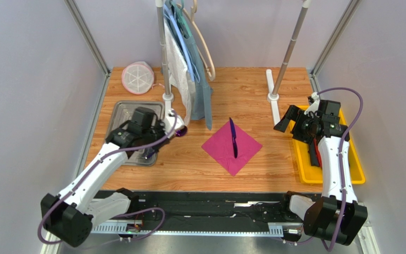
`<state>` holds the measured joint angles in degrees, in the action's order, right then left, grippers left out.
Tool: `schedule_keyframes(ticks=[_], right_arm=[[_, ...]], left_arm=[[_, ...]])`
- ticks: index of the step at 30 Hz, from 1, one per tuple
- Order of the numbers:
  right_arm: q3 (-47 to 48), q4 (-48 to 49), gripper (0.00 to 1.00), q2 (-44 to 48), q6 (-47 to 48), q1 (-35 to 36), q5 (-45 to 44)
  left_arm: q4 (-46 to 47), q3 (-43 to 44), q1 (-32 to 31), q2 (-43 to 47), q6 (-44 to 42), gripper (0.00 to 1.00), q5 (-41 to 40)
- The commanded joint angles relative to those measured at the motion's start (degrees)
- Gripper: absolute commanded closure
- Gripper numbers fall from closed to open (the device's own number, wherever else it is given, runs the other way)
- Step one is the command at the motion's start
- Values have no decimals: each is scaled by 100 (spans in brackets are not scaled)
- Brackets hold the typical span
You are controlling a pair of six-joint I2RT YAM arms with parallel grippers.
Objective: Place the utensils on the paper napkin and roll it up
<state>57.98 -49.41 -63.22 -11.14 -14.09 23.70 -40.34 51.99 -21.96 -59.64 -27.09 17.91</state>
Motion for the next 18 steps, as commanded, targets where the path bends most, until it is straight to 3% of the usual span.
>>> schedule_keyframes(ticks=[1, 3, 6, 8, 9, 14, 15, 18], right_arm=[[109, 203, 0, 178, -64, -42, 38], [109, 203, 0, 161, -56, -42, 38], [118, 203, 0, 144, -55, -42, 3], [109, 238, 0, 117, -82, -42, -32], [117, 239, 0, 108, -82, -42, -24], [196, 168, 0, 90, -73, -42, 29], [179, 160, 0, 108, -82, -42, 46], [170, 142, 0, 170, -82, -42, 73]], left_arm=[[227, 284, -1844, -659, 551, 100, -488], [228, 1071, -2555, -1205, 1010, 100, -648], [175, 2284, -3119, -2705, 2247, 100, -1025], [175, 2875, -3367, -3306, 2716, 100, -1368], [140, 3409, -3516, -3579, 3388, 100, -1691], [-350, 4880, -3527, -5266, 5264, 100, -2493], [-744, 5457, -3387, -5739, 5824, 100, -2468], [-1011, 6137, -3001, -6321, 6765, 100, -2013]])
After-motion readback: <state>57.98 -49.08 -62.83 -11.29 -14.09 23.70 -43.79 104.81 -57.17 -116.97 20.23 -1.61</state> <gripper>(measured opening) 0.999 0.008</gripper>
